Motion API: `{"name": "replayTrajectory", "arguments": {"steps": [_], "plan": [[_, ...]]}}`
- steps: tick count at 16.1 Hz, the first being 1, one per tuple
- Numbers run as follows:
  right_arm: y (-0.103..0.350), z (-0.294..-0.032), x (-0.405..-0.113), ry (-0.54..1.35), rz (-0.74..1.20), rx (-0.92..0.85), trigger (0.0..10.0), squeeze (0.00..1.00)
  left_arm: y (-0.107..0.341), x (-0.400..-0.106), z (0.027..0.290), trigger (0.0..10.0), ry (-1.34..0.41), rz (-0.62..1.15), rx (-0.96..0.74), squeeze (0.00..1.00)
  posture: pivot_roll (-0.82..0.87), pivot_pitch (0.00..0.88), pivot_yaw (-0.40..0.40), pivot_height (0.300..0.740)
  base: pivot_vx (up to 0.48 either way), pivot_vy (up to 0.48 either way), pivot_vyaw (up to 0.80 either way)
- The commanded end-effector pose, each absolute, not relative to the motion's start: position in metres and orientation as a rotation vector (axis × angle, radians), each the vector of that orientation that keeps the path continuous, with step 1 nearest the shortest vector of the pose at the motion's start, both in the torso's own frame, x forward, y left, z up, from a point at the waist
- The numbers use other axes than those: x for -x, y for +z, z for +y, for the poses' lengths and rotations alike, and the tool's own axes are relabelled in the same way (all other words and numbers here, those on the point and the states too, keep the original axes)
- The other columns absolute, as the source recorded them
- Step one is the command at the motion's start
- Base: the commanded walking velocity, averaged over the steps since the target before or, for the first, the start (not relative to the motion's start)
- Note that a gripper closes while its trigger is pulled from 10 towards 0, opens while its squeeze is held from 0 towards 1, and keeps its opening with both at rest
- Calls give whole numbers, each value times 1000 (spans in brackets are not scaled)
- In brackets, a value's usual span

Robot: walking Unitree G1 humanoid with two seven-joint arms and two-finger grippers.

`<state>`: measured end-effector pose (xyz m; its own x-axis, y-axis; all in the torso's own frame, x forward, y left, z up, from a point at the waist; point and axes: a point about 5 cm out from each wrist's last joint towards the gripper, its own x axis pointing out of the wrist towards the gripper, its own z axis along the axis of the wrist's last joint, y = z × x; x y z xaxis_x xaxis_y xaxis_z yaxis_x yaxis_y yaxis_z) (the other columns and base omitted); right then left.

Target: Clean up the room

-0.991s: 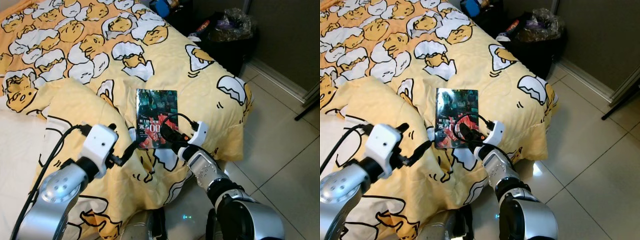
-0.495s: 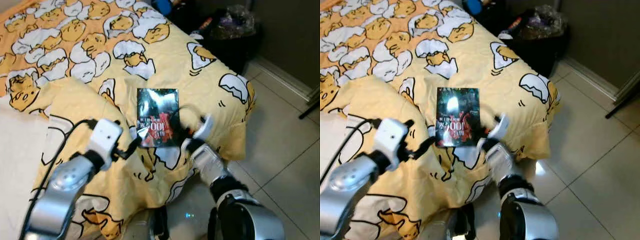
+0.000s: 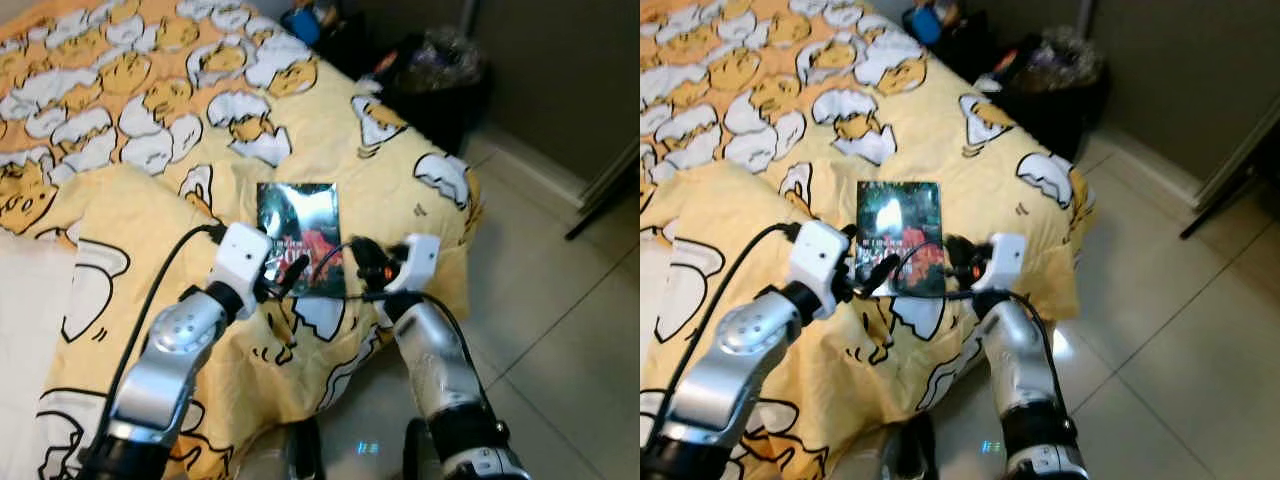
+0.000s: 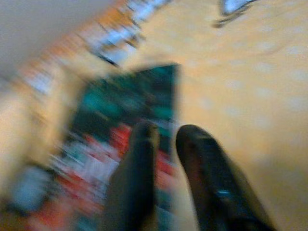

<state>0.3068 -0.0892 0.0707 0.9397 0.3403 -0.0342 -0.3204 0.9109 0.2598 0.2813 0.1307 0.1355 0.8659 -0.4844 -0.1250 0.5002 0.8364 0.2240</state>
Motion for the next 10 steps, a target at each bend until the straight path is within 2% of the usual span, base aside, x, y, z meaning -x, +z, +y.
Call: {"name": "replayTrajectory", "arguments": {"steps": [1, 2, 4, 5, 7, 8, 10], "plan": [[61, -97, -301, 272, 96, -173, 10000, 1000, 124, -280, 133, 10000, -530, 97, -279, 0, -47, 111, 135, 740, 0, 0, 0], [63, -117, -290, 180, 88, -111, 10000, 1000, 112, -281, 141, 10000, -526, 130, -287, 0, -75, 89, 129, 740, 0, 0, 0], [71, -137, -271, 118, 59, 6, 10000, 1000, 98, -283, 154, 10000, -482, 169, -268, 0, -109, 57, 116, 740, 0, 0, 0], [75, -150, -255, 82, 47, 87, 10000, 1000, 89, -290, 156, 10000, -409, 183, -205, 0, -139, 32, 99, 740, 0, 0, 0], [74, -158, -250, 46, 54, 102, 10000, 1000, 83, -296, 151, 10000, -360, 176, -134, 0, -162, 14, 84, 740, 0, 0, 0], [74, -162, -251, 23, 55, 87, 10000, 1000, 80, -297, 148, 10000, -329, 180, -90, 0, -172, 11, 78, 740, 0, -480, 0], [80, -164, -256, 25, 45, 96, 10000, 1000, 73, -295, 139, 10000, -316, 186, -77, 0, -173, 0, 61, 740, 0, -480, 734]]}}
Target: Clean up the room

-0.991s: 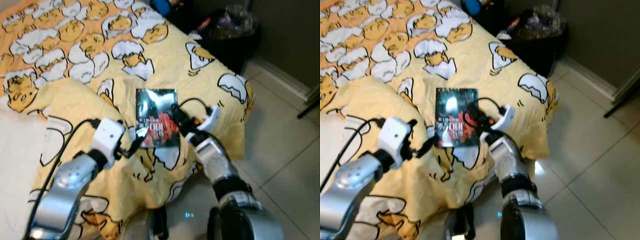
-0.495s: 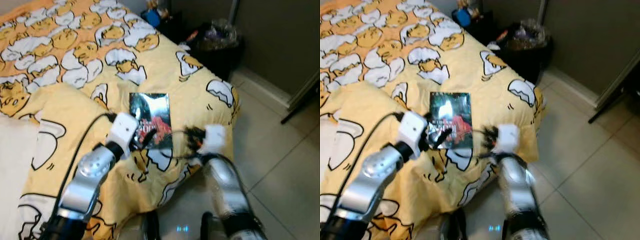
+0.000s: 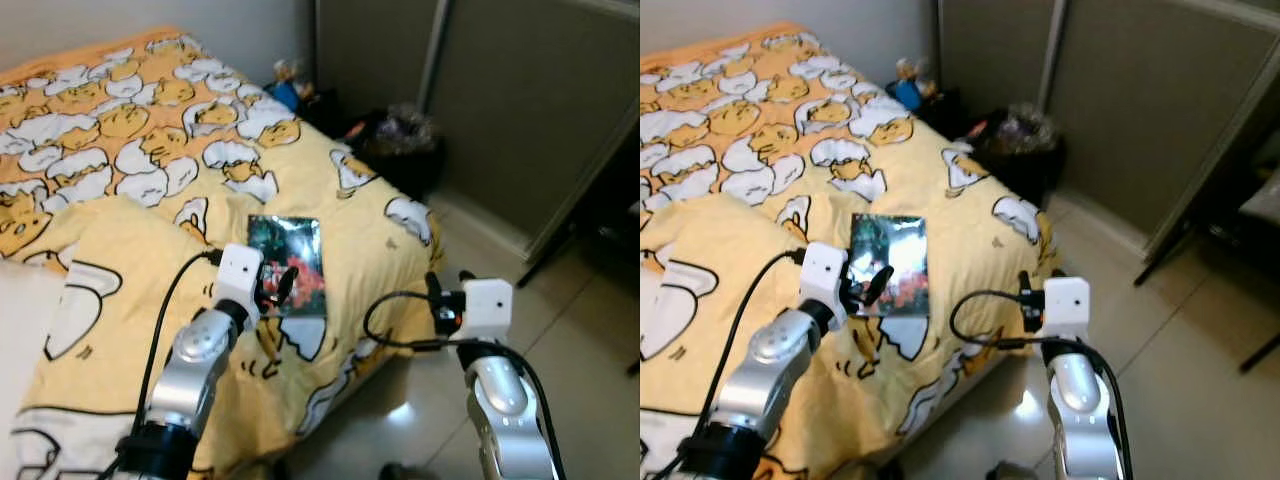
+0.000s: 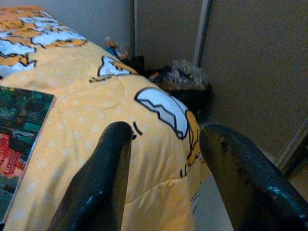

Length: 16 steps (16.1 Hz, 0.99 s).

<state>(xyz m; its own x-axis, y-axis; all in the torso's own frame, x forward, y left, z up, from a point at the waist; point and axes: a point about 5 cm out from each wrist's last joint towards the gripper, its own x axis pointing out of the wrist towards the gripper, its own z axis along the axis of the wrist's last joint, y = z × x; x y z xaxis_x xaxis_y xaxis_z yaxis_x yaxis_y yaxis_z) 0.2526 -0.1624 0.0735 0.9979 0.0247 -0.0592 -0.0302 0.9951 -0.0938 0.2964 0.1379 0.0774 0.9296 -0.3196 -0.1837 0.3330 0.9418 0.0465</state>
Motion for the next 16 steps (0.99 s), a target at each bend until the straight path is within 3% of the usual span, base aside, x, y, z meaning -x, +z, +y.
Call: {"name": "replayTrajectory", "arguments": {"steps": [1, 9, 12, 14, 15, 16], "plan": [[82, -164, -256, 26, 49, 97, 10000, 1000, 73, -295, 139, 10000, -307, 179, -77, 0, -172, 3, 62, 740, 0, -480, 731], [86, -162, -262, 91, 49, 110, 10000, 1000, 77, -305, 134, 10000, -242, 116, -115, 0, -154, 0, 33, 740, 0, -480, 729], [80, -161, -254, 126, 61, 117, 10000, 1000, 73, -304, 141, 10000, -180, 116, -97, 0, -160, 0, 33, 740, 0, -92, 715], [76, -160, -255, 148, 91, 123, 10000, 1000, 77, -308, 139, 10000, -191, 103, -85, 0, -167, 0, 39, 740, 0, 0, 0], [74, -160, -255, 150, 100, 117, 10000, 0, 81, -312, 137, 10000, -196, 92, -75, 0, -175, 0, 46, 740, 431, 0, 0], [74, -160, -255, 146, 100, 113, 10000, 0, 83, -315, 134, 10000, -204, 84, -68, 0, -181, 0, 49, 740, 450, 0, 0]]}}
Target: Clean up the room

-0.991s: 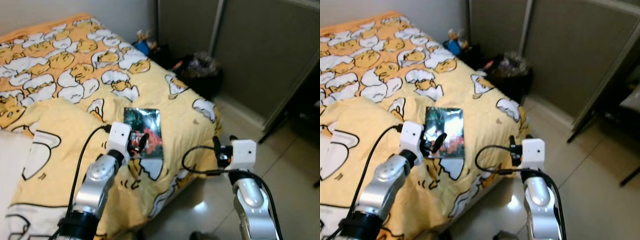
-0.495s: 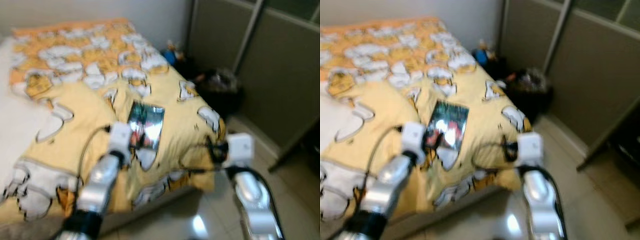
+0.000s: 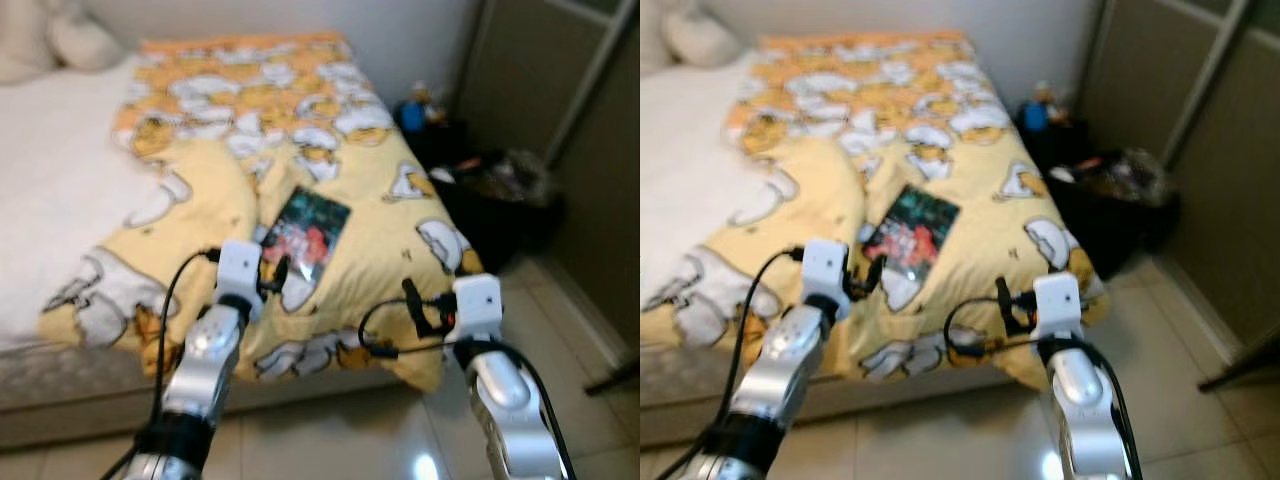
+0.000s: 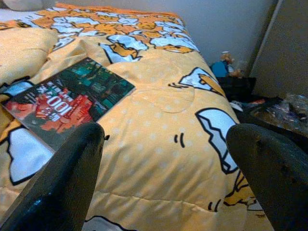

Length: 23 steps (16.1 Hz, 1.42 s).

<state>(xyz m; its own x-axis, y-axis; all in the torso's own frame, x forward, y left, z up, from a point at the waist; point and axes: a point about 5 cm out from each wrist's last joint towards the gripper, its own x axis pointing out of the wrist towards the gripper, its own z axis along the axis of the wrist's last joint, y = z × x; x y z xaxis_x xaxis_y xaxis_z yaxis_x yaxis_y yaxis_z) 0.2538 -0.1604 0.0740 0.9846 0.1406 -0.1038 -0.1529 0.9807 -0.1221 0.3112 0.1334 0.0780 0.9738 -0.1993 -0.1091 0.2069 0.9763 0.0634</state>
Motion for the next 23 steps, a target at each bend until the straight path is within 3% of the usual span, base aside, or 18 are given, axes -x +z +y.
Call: {"name": "replayTrajectory", "arguments": {"steps": [1, 8, 16, 20, 23], "plan": [[74, -161, -256, 144, 100, 111, 10000, 0, 84, -317, 132, 10000, -207, 82, -67, 0, -184, 0, 51, 740, 450, 0, 0], [72, -165, -251, 134, 96, 94, 10000, 0, 87, -323, 124, 10000, -230, 60, -50, 0, -203, 0, 54, 740, 441, 40, 0], [68, -160, -245, 121, 123, 64, 10000, 0, 93, -330, 126, 10000, -257, 46, -61, 0, -195, 0, 68, 740, 0, 477, -474], [65, -160, -242, 95, 132, 52, 10000, 0, 98, -338, 125, 10000, -282, 58, -92, 0, -201, 25, 94, 740, 0, 480, 0], [65, -161, -240, 77, 126, 51, 10000, 0, 95, -339, 123, 10000, -287, 70, -130, 0, -213, 34, 110, 740, 0, 0, 0]]}}
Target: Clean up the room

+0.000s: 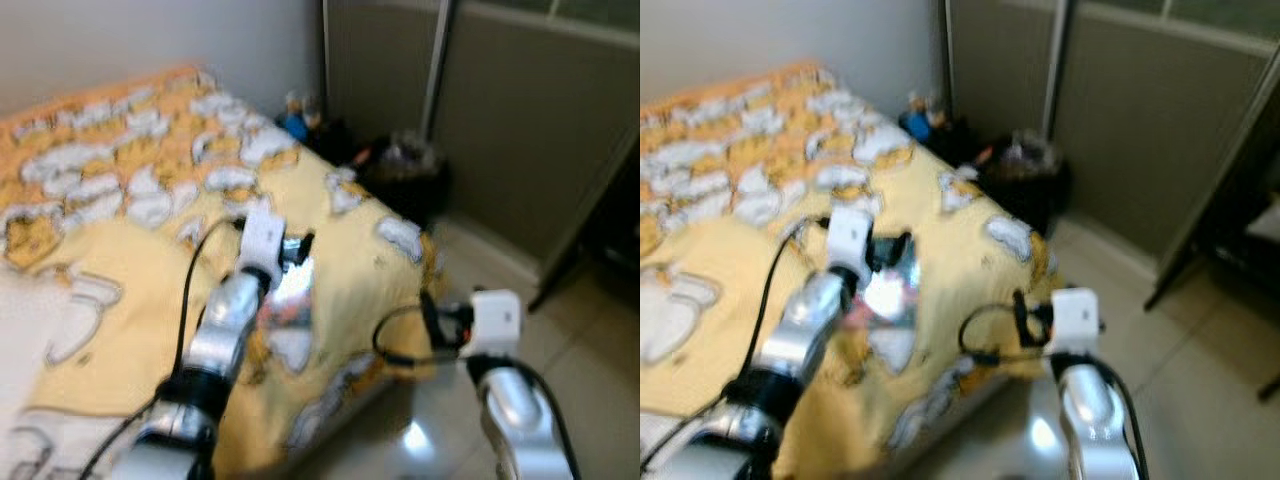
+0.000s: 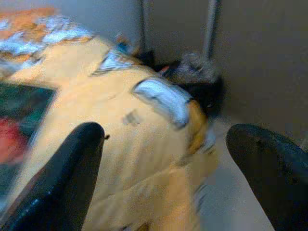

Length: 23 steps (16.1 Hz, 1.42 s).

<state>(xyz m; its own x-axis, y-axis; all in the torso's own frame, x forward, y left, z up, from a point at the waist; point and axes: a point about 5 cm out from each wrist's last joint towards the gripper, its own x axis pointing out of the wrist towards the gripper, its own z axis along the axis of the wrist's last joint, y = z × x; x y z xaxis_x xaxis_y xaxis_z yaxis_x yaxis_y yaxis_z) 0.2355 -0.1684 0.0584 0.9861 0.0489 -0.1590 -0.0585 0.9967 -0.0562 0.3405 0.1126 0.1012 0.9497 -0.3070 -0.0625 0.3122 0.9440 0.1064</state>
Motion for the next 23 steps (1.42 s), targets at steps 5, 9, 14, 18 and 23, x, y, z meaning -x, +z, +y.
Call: {"name": "replayTrajectory", "arguments": {"steps": [5, 9, 14, 18, 23], "plan": [[62, -162, -232, 52, 150, 48, 10000, 0, 97, -341, 120, 10000, -313, 62, -99, 0, -218, 56, 120, 740, 211, 321, -146], [62, -160, -228, 55, 146, 45, 10000, 0, 97, -344, 119, 10000, -309, 71, -135, 0, -211, 76, 116, 740, 291, 294, -350], [61, -148, -213, 91, 166, 41, 10000, 0, 91, -365, 110, 10000, -225, 237, -95, 0, -220, 171, 112, 740, 0, 0, 0], [59, -143, -180, 108, 218, 37, 10000, 0, 84, -366, 113, 10000, -188, 306, -88, 0, -271, 289, 130, 740, 0, 0, 0], [62, -139, -151, 90, 258, 22, 10000, 0, 94, -369, 98, 10000, -242, 215, -93, 0, -299, 355, 150, 740, 0, 0, 0]]}}
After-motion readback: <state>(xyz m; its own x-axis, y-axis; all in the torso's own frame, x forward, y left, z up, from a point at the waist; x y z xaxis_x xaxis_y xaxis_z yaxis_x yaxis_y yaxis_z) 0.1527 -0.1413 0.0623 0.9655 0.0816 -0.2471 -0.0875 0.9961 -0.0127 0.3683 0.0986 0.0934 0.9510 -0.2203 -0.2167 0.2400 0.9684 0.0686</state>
